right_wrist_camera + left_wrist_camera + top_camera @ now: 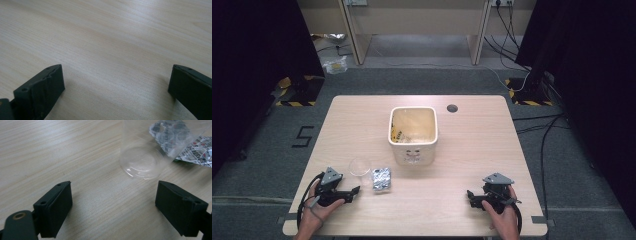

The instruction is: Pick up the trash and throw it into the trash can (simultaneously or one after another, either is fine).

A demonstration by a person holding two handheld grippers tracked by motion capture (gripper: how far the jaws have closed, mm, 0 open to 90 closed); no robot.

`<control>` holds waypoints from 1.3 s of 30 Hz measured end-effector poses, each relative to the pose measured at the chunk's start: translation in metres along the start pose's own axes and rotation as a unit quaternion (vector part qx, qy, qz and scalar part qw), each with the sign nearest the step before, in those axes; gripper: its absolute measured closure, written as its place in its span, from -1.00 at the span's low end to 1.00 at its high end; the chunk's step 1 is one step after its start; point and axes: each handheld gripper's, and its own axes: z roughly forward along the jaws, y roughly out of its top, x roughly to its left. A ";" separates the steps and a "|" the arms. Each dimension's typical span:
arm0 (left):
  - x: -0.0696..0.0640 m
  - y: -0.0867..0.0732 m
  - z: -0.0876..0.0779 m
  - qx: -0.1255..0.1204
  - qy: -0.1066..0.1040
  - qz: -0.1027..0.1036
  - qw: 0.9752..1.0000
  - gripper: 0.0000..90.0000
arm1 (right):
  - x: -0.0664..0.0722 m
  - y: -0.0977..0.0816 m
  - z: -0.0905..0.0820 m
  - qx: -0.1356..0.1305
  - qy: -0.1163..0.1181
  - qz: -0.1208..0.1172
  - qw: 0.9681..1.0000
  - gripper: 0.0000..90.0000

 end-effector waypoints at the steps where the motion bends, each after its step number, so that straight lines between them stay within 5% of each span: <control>1: 0.000 0.000 0.000 0.000 0.000 0.000 1.000 -0.70 | 0.000 0.000 0.000 0.000 0.000 0.000 1.000 -0.99; 11: 0.000 0.000 0.000 0.000 -0.001 0.000 1.000 -0.69 | 0.000 0.000 0.000 0.000 0.000 0.000 1.000 -0.99; 20: 0.002 -0.004 -0.010 -0.027 -0.027 -0.012 0.999 -0.65 | 0.000 0.000 0.000 0.001 0.000 0.000 1.000 -0.99; 39: -0.012 0.019 -0.024 -0.067 -0.047 -0.011 0.997 -0.66 | -0.001 0.002 0.001 0.002 0.003 -0.003 1.000 -0.99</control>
